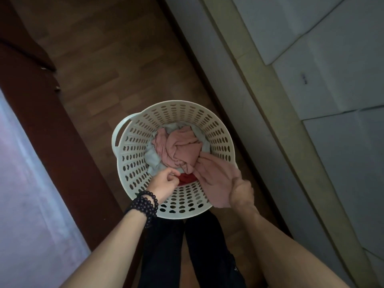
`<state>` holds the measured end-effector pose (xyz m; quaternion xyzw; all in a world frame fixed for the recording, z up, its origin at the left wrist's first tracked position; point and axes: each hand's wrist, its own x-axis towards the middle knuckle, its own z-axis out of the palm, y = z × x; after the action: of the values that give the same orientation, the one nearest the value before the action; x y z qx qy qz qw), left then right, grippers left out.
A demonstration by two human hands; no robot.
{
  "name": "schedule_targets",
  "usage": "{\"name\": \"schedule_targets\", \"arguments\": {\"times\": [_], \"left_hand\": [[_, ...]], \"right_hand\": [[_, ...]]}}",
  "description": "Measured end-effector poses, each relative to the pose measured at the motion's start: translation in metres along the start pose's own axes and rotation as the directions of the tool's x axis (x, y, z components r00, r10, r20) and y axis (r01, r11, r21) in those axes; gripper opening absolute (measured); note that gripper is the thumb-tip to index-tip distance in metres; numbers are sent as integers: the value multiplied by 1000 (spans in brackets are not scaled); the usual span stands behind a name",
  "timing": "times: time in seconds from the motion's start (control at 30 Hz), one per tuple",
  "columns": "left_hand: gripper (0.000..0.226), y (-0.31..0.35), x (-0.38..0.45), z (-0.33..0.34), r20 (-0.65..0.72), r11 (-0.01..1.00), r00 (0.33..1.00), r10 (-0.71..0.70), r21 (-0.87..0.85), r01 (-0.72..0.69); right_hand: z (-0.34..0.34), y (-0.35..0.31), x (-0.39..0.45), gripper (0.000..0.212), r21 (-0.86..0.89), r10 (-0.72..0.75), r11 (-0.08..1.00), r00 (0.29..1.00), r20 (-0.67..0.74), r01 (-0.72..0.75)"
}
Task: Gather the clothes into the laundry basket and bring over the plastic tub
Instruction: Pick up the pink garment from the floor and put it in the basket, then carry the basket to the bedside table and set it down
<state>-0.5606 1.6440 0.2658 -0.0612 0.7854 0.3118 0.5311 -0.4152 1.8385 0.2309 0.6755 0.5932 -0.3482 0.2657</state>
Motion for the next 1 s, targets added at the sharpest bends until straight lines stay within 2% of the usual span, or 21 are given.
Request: {"name": "schedule_targets", "arguments": {"times": [0.03,0.1,0.13,0.17,0.2,0.23,0.27,0.3,0.33,0.37,0.4,0.43,0.47,0.53,0.6,0.7,0.8,0.9,1.0], "left_hand": [[19,0,-2,-1,10,1000,1000,6,15,-6],[19,2,-4,-3,21,999,1000,18,29,-19],[18,2,-5,-5,18,999,1000,20,32,-21],[18,3,-5,-7,7,999,1000,23,31,-23],[18,3,-5,-9,-8,999,1000,27,30,-27],[19,2,-3,-12,-23,999,999,32,28,-32],[19,1,-1,-15,-36,999,999,36,28,-35],[18,0,0,-17,-46,999,998,38,34,-36],[17,-1,3,-20,-60,998,997,43,48,-40],[17,-2,5,-23,-82,996,995,53,70,-47],[18,-3,7,-28,-111,993,991,69,106,-57],[21,-4,11,-35,-148,985,985,93,158,-70],[26,-5,14,-42,-197,973,973,121,220,-76],[34,-7,21,-62,-315,936,936,160,351,-42],[42,-8,28,-82,-411,872,889,203,490,28],[57,-13,39,-103,-438,809,876,203,579,102],[72,-14,51,-116,-408,842,911,61,511,173],[82,-12,65,-126,-371,895,928,31,423,139],[93,-9,79,-135,-330,966,943,37,253,51]], "right_hand": [[-1,1,-2,44,-73,-11,997,1000,-16,9],[0,-6,-8,44,-63,-35,997,999,-26,33],[1,-14,-17,42,91,-117,990,992,55,111],[5,-23,-27,41,196,-288,947,944,160,255],[11,-28,-34,39,278,-498,849,856,136,450],[18,-33,-40,36,265,-692,707,719,67,656],[23,-41,-49,30,200,-801,593,597,48,780],[33,-42,-54,26,52,-874,486,484,37,873],[41,-43,-55,27,-1,-901,433,432,27,902],[45,-44,-59,30,18,-902,432,432,24,902],[46,-44,-60,33,-14,-886,464,464,-2,885],[47,-42,-58,36,-65,-833,553,552,-41,831],[44,-38,-51,40,-149,-734,677,677,-58,721],[38,-28,-34,52,-329,-506,824,860,-61,462],[30,-13,-21,64,-335,-302,902,953,-40,271],[28,-1,-16,81,-290,-193,938,981,18,190],[35,-2,-19,75,-183,-193,963,980,49,199],[42,-12,-23,68,-115,-138,983,989,50,143],[46,-21,-21,62,-108,-74,991,997,26,76]]}}
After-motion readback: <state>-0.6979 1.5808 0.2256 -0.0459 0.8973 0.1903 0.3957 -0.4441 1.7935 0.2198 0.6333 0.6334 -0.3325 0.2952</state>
